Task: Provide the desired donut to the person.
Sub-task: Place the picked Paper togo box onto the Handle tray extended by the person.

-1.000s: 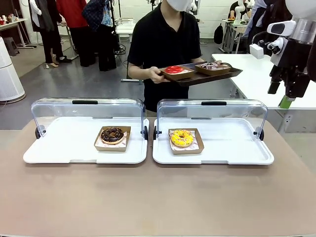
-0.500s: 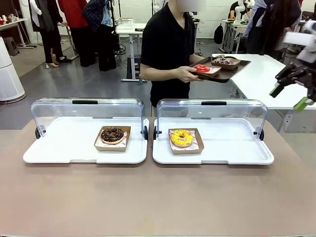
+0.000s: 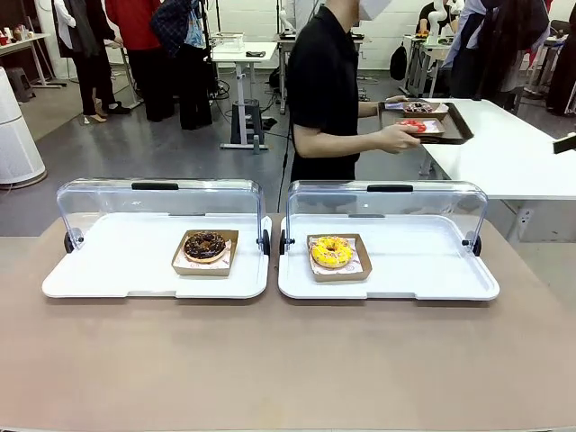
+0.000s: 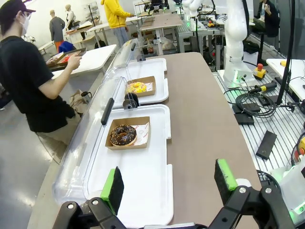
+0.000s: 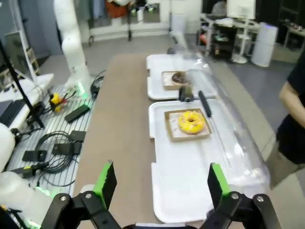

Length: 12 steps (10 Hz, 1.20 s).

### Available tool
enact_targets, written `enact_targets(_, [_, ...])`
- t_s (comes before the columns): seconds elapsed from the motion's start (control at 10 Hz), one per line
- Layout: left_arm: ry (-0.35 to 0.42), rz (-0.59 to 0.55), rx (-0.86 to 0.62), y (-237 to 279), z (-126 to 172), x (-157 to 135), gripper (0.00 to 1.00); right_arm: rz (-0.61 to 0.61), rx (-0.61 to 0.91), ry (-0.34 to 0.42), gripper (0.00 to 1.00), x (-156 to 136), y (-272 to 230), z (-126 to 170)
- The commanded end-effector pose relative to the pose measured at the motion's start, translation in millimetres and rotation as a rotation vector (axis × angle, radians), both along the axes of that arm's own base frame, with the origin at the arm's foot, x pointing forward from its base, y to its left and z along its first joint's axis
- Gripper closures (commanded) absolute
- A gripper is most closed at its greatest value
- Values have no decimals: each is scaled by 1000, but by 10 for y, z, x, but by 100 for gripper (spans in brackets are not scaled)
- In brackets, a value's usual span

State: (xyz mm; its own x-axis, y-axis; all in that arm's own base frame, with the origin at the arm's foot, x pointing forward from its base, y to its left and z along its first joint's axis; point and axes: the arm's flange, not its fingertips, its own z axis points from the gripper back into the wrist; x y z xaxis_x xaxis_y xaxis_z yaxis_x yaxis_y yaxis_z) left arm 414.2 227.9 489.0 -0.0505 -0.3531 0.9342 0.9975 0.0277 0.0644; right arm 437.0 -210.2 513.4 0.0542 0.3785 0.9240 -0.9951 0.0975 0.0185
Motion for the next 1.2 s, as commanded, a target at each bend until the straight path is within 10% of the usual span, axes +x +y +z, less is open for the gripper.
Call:
enact_targets(0.0, [1,-8,4,-1,19,-23,0,12,25,5,0,16,-33,21])
enact_targets(1.1, [1,-8,4,-1,19,-23,0,70,33,0,0,-72,-60,-46])
